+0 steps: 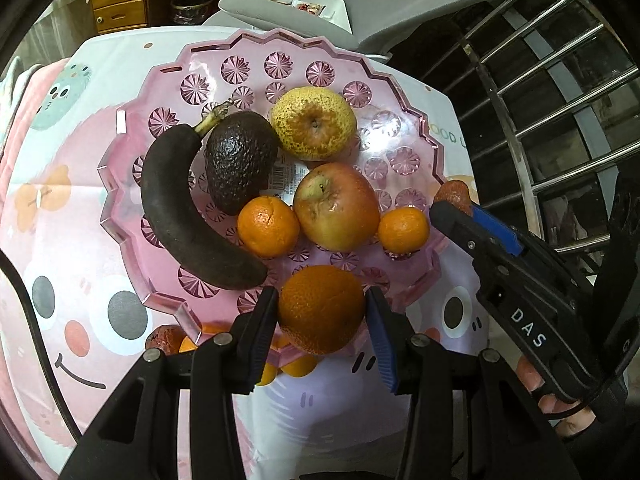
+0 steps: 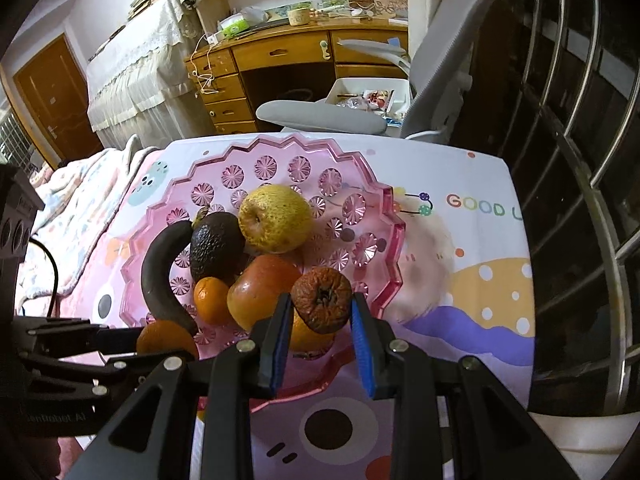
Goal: Organize fruits
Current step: 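Carry the orange and brown fruit into the pink bowl and open both tools, then move both tools back from the bowl toward the remaining oranges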
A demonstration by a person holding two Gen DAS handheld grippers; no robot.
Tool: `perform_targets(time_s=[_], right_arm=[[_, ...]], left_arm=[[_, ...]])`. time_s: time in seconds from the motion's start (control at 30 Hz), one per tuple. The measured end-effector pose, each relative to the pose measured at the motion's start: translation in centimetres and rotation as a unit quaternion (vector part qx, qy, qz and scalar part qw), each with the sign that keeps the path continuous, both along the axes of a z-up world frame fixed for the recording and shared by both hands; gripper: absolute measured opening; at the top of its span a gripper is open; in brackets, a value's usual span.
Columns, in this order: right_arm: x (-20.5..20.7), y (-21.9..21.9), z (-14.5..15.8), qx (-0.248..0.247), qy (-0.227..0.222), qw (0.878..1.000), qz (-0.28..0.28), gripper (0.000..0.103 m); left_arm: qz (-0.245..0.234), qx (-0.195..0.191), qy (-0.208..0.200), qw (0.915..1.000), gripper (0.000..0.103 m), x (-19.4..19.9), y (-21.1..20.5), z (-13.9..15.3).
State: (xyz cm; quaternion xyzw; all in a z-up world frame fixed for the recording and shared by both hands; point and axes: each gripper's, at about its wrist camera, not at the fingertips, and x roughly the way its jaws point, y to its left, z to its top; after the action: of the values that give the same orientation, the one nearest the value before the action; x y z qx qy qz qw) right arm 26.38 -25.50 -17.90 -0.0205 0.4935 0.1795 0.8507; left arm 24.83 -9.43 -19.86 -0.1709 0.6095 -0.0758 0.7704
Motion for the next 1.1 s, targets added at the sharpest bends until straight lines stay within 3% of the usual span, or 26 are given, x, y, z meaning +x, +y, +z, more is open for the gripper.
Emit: perform_targets(time_s=[0.1,0.23,0.47,0.83,1.1], right_arm=[[0.3,-0.1,-0.3,0.006,0.013,1.0,-0.007,0.031],[0.3,-0.6,-0.1,0.019,0.018,0.999,-0.022,0.047],[-0.6,-1.0,1.1,0.039,0.018,0.998,-0.037,0.06],[-3.3,-1.4,3.3,0.047,0.004,0.997,-0.059,0.071],[-6.2,-0.7,4.3,0.053,-0.003,0.996,-0.067,0.072]], left_arm=[[0.004,-0.002,-0.01,0.9999,0.058,0.0,0.1,0.4],[0.007,0.004,-0.019,0.9998,0.059,-0.3,0.2,1.2],[0.024,0.009,-0.027,0.9993,0.068,-2.3,1.8,2.5],[0.043,0.021,-0.041,0.998,0.077,-6.0,4.9,4.1],[0.028,0.032,-0.038,0.9984,0.078,-8.7,6.9,4.4]])
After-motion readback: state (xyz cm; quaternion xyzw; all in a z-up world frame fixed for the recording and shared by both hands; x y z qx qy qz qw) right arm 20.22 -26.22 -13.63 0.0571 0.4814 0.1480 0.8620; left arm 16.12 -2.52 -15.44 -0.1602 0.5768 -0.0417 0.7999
